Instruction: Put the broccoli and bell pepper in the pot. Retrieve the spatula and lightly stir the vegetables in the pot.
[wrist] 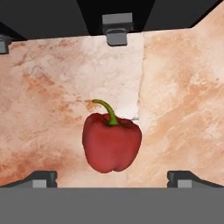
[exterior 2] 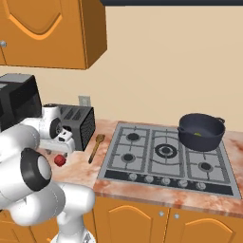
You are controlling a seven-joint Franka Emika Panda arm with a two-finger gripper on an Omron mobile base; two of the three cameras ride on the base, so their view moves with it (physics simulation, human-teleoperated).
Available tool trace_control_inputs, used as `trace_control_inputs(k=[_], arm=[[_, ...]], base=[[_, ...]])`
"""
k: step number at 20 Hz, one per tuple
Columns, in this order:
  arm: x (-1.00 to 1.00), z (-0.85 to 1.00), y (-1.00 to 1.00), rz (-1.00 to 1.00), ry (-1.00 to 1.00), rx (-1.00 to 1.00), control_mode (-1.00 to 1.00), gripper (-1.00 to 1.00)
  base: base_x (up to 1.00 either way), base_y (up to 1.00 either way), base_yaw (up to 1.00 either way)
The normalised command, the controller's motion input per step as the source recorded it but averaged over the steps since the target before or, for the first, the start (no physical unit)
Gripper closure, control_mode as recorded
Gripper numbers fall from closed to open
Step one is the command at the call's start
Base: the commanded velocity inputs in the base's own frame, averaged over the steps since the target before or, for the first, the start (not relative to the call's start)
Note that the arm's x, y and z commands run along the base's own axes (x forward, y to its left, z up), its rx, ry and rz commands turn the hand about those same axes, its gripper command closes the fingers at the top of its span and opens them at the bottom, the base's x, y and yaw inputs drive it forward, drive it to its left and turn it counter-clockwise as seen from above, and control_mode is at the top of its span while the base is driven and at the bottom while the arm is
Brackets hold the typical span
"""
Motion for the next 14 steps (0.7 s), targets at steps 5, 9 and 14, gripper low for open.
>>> trace_control_inputs(k=[5,9,14], arm=[[0.00,-0.33,0.00,-0.04,0.00,0.00,-1.00,-1.00],[0.00,-0.29,0.01,-0.02,0.00,0.00,-1.00,-1.00],[0.00,-0.14,0.02,-0.01,0.00,0.00,-1.00,-1.00]], base=[[0.00,0.00,0.00],[0.00,0.00,0.00],[0.00,0.00,0.00]])
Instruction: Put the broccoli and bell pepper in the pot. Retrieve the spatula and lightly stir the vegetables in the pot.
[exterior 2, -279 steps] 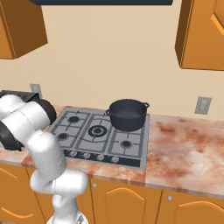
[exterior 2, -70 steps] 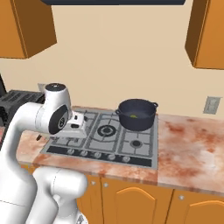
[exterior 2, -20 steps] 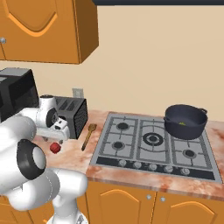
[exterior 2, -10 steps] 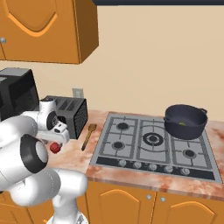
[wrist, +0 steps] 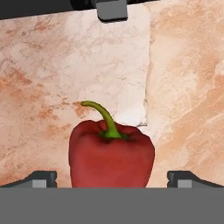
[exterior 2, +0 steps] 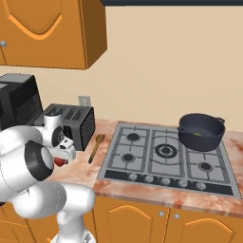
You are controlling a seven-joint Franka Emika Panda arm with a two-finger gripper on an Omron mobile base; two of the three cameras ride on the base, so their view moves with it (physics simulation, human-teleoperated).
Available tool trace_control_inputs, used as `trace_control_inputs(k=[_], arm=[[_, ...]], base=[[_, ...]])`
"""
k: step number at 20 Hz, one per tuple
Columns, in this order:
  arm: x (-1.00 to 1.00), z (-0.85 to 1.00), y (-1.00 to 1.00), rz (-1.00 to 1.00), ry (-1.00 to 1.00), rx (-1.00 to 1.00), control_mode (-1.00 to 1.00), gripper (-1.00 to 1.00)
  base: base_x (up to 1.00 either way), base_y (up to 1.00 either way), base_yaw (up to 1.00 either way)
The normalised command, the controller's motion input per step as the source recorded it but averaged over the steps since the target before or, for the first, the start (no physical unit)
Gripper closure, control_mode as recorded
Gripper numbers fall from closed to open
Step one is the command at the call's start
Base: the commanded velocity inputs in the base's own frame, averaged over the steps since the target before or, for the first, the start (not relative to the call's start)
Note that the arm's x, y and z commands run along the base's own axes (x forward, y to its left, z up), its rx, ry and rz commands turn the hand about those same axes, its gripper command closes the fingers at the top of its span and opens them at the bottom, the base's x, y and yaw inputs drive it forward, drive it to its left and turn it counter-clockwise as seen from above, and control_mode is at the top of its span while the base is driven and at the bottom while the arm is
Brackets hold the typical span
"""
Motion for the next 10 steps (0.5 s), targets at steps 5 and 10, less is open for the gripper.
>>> trace_control_inputs(k=[5,10], arm=[[0.00,-0.05,0.03,0.00,0.01,0.00,-1.00,1.00],[-0.01,0.00,0.00,0.00,0.00,0.00,-1.00,1.00]], base=[[0.00,0.00,0.00],[0.00,0.00,0.00]])
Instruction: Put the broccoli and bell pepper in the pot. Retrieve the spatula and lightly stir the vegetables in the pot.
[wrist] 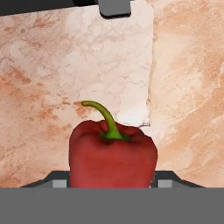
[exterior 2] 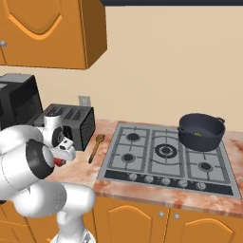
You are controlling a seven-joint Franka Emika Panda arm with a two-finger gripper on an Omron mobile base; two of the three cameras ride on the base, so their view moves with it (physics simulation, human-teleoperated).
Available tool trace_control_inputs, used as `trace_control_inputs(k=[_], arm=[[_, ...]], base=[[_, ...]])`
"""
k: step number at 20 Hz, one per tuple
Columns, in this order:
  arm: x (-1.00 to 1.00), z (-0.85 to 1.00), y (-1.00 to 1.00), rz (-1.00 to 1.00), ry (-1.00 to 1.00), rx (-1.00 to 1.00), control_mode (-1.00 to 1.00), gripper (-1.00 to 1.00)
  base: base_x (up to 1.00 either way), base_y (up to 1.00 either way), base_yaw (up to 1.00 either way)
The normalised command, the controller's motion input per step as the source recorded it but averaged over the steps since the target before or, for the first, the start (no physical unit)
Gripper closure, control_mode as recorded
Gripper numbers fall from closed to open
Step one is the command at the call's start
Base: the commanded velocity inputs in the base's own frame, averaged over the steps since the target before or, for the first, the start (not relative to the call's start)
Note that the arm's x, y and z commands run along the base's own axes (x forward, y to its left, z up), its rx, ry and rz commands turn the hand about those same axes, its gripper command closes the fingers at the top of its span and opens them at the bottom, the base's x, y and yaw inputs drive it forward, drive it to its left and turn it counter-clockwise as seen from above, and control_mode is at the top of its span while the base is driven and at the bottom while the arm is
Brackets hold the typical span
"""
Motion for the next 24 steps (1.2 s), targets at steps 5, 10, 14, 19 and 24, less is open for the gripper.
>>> trace_control_inputs(k=[5,10,14,19,24], arm=[[-0.36,0.19,0.00,0.00,-0.10,0.00,-1.00,1.00],[-0.91,0.84,-0.02,0.00,-0.35,0.03,-1.00,1.00],[-0.84,1.00,-0.24,0.00,-0.16,0.05,-1.00,1.00],[-0.63,0.84,-0.63,0.07,0.01,0.00,-1.00,1.00],[-0.50,0.77,-0.74,0.09,0.00,0.00,-1.00,1.00]], base=[[0.00,0.00,0.00],[0.00,0.00,0.00],[0.00,0.00,0.00],[0.00,0.00,0.00],[0.00,0.00,0.00]])
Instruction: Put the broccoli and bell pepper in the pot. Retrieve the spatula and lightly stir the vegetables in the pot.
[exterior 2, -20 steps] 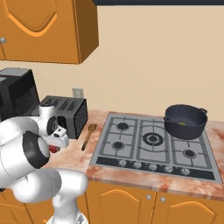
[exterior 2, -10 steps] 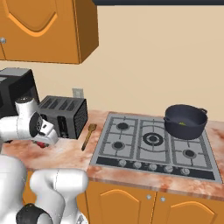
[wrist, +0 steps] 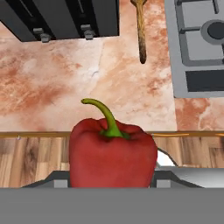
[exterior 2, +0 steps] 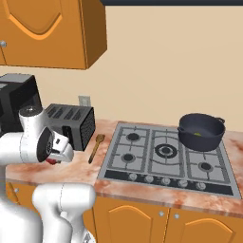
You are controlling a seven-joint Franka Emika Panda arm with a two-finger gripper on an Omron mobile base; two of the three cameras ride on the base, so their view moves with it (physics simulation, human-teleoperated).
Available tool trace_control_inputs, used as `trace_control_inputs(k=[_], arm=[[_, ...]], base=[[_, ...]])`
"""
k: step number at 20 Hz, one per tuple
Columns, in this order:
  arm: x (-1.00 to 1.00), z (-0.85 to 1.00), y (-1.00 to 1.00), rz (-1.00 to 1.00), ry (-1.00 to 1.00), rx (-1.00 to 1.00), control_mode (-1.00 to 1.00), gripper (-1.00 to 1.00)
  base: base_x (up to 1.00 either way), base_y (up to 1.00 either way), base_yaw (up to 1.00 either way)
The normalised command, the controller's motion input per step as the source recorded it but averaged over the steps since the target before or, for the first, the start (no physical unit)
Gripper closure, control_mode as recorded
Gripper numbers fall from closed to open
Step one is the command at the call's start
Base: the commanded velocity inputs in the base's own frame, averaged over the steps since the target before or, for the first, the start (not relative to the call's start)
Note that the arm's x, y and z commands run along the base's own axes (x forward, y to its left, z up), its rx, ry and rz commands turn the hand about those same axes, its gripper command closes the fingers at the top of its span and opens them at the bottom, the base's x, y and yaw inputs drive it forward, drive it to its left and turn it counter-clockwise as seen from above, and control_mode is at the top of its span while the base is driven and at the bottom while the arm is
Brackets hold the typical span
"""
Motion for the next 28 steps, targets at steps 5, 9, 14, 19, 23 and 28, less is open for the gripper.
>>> trace_control_inputs(k=[5,9,14,19,23,28], arm=[[-0.18,0.66,-0.59,0.00,0.05,0.00,-1.00,1.00],[-0.07,0.02,-0.17,0.00,-0.03,0.00,-1.00,1.00],[0.00,0.00,0.00,0.00,0.00,0.00,-1.00,1.00],[-0.10,0.00,0.00,0.00,-0.02,0.00,-1.00,1.00],[0.00,0.00,0.00,0.00,0.00,0.00,1.00,1.00],[0.00,0.00,0.00,0.00,0.00,0.00,1.00,1.00]], base=[[0.00,0.00,0.00],[0.00,0.00,0.00],[0.00,0.00,0.00],[0.00,0.00,0.00],[-0.94,-0.15,-0.06],[-0.59,-0.55,-0.16]])
